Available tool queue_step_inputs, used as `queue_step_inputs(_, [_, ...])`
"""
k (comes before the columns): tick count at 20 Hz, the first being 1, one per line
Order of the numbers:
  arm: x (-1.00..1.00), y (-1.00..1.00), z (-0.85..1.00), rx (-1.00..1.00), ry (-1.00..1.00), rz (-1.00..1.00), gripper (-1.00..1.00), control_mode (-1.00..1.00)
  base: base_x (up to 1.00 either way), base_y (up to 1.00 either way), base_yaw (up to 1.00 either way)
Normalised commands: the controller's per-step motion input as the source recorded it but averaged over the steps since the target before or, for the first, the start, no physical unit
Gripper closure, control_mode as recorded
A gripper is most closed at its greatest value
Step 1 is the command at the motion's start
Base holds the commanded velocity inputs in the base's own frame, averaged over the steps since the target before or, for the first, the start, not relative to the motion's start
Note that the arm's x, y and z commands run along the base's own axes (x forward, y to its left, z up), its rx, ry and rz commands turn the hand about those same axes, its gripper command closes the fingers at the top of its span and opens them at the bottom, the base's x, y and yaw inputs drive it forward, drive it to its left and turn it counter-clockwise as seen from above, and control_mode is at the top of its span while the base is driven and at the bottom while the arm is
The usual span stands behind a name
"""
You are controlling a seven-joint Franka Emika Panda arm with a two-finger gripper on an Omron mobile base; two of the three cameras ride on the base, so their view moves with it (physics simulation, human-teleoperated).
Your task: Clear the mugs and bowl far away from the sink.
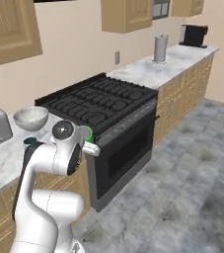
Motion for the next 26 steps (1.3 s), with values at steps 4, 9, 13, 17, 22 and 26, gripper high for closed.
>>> queue_step_inputs(4, [0.0, 0.0, 0.0, 0.0, 0.0, 0.0, 1.0, 1.0, 0.12, 0.0, 0.54])
queue_step_inputs(9, [0.0, 0.0, 0.0, 0.0, 0.0, 0.0, 1.0, 1.0, 0.2, -0.26, 0.55])
queue_step_inputs(13, [0.0, 0.0, 0.0, 0.0, 0.0, 0.0, 1.0, 1.0, 0.31, -0.78, 0.47])
queue_step_inputs(17, [0.0, 0.0, 0.0, 0.0, 0.0, 0.0, 1.0, 1.0, 0.36, -0.91, 0.44])
queue_step_inputs(22, [0.0, 0.0, 0.0, 0.0, 0.0, 0.0, 1.0, 1.0, 0.34, -0.72, 0.41])
queue_step_inputs(26, [0.0, 0.0, 0.0, 0.0, 0.0, 0.0, 1.0, 1.0, 0.2, -0.05, 0.29])
